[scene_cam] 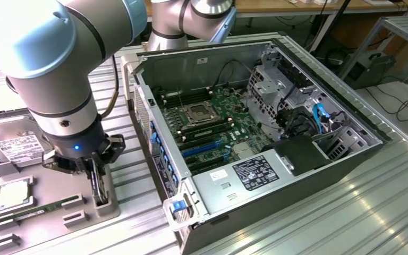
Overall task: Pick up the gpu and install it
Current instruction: 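Pick up the gpu and move the gpu toward the slot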
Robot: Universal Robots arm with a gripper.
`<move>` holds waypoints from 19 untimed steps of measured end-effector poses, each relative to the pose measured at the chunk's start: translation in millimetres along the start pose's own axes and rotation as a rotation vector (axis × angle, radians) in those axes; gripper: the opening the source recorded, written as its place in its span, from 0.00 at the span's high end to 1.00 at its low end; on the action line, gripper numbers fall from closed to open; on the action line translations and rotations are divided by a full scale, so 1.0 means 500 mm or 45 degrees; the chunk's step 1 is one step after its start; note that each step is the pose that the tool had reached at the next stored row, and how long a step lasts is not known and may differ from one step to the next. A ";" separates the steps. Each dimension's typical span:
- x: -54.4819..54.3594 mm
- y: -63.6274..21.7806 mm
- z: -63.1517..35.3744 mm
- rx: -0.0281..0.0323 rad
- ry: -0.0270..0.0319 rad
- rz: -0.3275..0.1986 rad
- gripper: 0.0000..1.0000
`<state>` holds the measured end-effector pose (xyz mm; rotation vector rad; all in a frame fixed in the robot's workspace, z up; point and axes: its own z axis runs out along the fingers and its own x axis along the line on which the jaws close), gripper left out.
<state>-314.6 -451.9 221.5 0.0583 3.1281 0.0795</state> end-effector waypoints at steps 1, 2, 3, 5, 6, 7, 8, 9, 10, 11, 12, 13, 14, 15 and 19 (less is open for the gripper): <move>0.000 0.000 -0.001 0.0000 0.0000 0.000 0.72; 0.000 0.000 -0.002 0.0000 0.0000 0.000 0.72; 0.000 0.000 -0.004 0.0000 0.0000 0.000 0.72; 0.000 0.000 -0.009 -0.0001 -0.0001 0.000 0.72; 0.000 0.001 -0.012 -0.0001 -0.0001 0.000 0.72; 0.000 0.001 -0.015 0.0000 0.0000 0.000 0.72; 0.000 0.001 -0.018 -0.0001 -0.0001 0.000 0.72; 0.000 0.001 -0.020 0.0000 0.0000 0.000 0.72; 0.000 0.001 -0.023 0.0001 0.0000 0.000 0.72; 0.000 0.001 -0.025 0.0000 -0.0001 0.000 0.72; 0.000 0.001 -0.028 -0.0001 -0.0001 0.000 0.72; 0.000 0.002 -0.032 -0.0001 -0.0001 0.000 0.72; 0.000 0.002 -0.035 0.0000 0.0000 0.000 0.72; 0.000 0.002 -0.037 0.0000 0.0000 0.000 0.72; 0.000 0.002 -0.047 -0.0001 -0.0001 0.000 0.72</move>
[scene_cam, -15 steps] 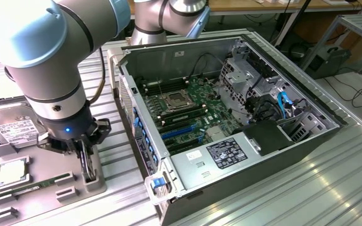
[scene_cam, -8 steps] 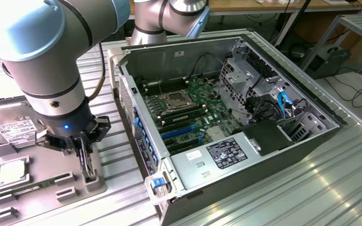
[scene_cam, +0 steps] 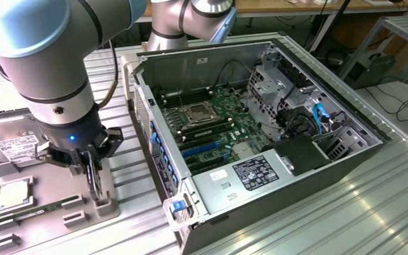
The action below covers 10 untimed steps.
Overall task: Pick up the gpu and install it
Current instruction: 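Pick up the gpu and move the gpu toward the slot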
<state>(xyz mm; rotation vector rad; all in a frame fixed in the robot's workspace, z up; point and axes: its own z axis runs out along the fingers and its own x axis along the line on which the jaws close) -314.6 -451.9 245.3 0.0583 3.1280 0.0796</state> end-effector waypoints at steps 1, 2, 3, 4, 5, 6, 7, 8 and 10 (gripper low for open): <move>0.000 0.000 -0.003 0.0000 0.0000 0.000 0.72; 0.000 0.000 -0.008 -0.0001 -0.0002 0.000 0.72; 0.000 0.001 -0.011 0.0000 0.0000 0.000 0.72; 0.000 0.001 -0.014 -0.0001 -0.0001 0.000 0.72; 0.000 0.001 -0.017 0.0000 0.0000 0.000 0.72; 0.000 0.001 -0.020 0.0001 0.0001 0.000 0.72; 0.000 0.001 -0.024 0.0000 0.0000 0.000 0.72; 0.000 0.001 -0.027 0.0001 0.0000 0.000 0.72; 0.000 0.002 -0.036 0.0000 0.0000 0.000 0.72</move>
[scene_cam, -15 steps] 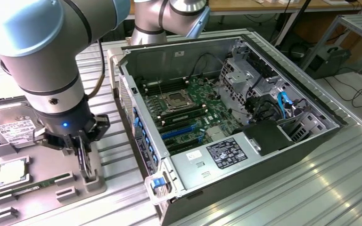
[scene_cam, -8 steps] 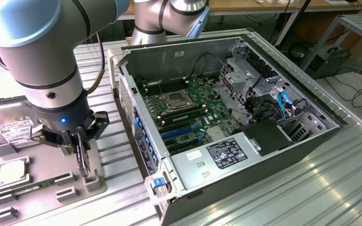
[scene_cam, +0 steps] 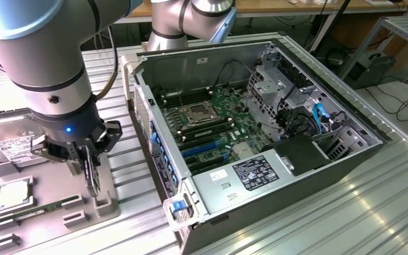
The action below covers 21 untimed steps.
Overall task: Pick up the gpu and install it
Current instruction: 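Pick up the gpu and move the gpu toward the slot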
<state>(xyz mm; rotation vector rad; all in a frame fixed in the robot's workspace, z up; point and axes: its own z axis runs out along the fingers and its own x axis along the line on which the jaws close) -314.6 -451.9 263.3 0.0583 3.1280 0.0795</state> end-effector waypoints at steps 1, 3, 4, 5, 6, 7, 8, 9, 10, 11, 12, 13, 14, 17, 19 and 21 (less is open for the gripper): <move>0.000 0.000 -0.003 0.0000 0.0000 0.000 0.72; 0.000 0.000 -0.010 0.0001 0.0000 0.000 0.72; 0.000 0.001 -0.013 0.0000 0.0001 0.000 0.72; 0.000 0.001 -0.016 -0.0001 0.0000 0.000 0.72; 0.000 0.001 -0.019 -0.0001 -0.0001 0.000 0.72; 0.000 0.001 -0.022 -0.0001 0.0000 0.000 0.72; 0.000 0.001 -0.025 -0.0001 0.0000 0.000 0.72; 0.000 0.001 -0.028 0.0000 0.0000 0.000 0.72; 0.000 0.002 -0.031 0.0000 0.0001 0.000 0.72; 0.000 0.002 -0.034 0.0000 0.0001 0.000 0.72; 0.000 0.002 -0.037 0.0000 0.0000 0.000 0.72; 0.000 0.002 -0.041 -0.0001 0.0000 0.000 0.72; -0.001 0.002 -0.044 -0.0001 -0.0001 0.000 0.72; -0.001 0.003 -0.053 0.0001 0.0001 0.000 0.72; -0.001 0.003 -0.059 0.0000 0.0000 0.000 0.72; -0.001 0.003 -0.065 -0.0001 0.0000 0.000 0.72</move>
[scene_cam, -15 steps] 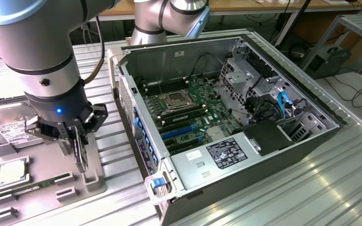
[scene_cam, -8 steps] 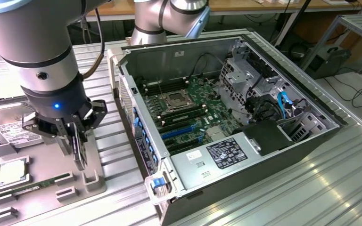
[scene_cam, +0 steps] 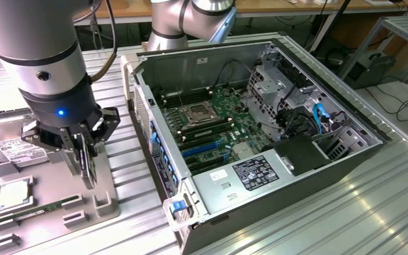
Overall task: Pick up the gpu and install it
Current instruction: 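Pick up the gpu and move the gpu toward the slot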
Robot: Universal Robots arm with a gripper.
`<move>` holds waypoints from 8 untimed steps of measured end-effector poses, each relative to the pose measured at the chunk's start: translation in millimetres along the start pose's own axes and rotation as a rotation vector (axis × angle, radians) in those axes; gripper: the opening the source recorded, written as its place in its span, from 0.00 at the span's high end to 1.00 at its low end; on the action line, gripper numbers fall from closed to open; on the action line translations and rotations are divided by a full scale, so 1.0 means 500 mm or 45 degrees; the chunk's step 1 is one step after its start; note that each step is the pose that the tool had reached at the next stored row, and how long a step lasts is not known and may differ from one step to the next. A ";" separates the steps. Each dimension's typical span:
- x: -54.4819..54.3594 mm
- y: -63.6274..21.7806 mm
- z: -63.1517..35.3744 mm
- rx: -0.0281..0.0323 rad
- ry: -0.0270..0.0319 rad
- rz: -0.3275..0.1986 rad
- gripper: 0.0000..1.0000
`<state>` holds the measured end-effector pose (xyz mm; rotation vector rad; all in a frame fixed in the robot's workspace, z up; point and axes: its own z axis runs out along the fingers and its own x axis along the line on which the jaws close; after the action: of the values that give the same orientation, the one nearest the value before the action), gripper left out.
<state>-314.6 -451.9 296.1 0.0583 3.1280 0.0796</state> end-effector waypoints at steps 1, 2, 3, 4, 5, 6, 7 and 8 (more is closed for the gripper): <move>0.000 0.000 -0.003 0.0000 0.0000 0.000 0.72; 0.000 0.000 -0.006 0.0000 0.0000 0.000 0.72; 0.000 0.000 -0.009 0.0001 0.0001 0.000 0.72; 0.000 0.001 -0.013 0.0001 0.0000 0.000 0.72; 0.000 0.001 -0.016 0.0001 0.0001 0.000 0.72; 0.000 0.001 -0.021 0.0000 0.0000 0.000 0.72; 0.000 0.001 -0.024 0.0000 0.0000 0.000 0.72; 0.000 0.001 -0.028 0.0000 0.0000 0.000 0.72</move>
<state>-314.6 -451.9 309.8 0.0582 3.1280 0.0796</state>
